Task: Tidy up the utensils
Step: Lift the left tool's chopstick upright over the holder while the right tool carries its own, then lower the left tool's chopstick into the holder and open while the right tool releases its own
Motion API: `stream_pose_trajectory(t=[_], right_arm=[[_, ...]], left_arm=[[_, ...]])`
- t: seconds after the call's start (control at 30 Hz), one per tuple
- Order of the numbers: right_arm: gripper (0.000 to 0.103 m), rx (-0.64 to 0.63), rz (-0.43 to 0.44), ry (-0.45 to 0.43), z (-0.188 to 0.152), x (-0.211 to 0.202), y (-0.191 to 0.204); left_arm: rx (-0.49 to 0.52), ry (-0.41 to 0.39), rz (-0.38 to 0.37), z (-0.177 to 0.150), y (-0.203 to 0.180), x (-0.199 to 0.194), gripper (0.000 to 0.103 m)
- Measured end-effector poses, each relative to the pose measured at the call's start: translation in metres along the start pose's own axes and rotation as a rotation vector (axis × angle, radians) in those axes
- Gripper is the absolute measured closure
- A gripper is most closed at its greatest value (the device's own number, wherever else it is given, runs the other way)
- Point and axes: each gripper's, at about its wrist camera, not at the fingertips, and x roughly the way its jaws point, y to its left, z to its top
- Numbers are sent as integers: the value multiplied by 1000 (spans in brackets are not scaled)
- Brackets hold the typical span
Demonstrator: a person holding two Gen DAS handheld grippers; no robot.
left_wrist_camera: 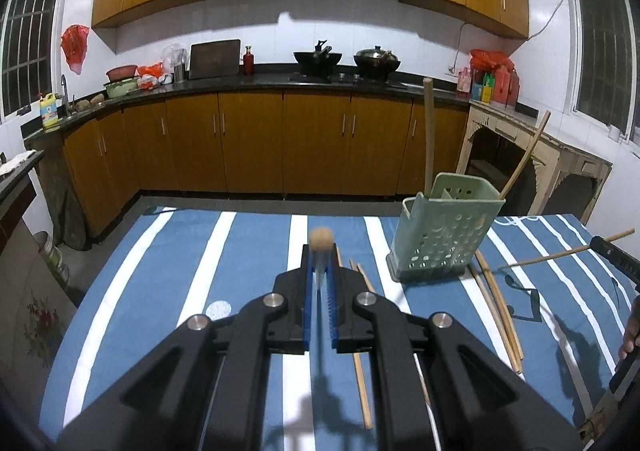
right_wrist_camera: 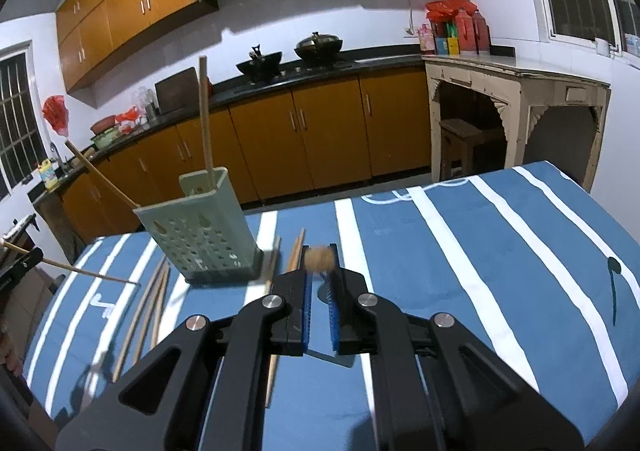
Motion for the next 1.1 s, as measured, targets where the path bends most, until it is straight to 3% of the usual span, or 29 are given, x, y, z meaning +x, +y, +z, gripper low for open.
stream_pose_trajectory(t=[0.43, 0.83, 1.1], right_arm=[[95, 26, 104, -78, 38, -27, 13], [95, -10, 243, -204, 84, -50, 60], [95, -47, 219, -305, 112, -39, 80]], left_arm=[[10, -79, -78, 30, -13, -34, 95], [19, -206, -171, 82, -62, -59, 95], [-3, -307, -152, 122, -87, -52, 95]])
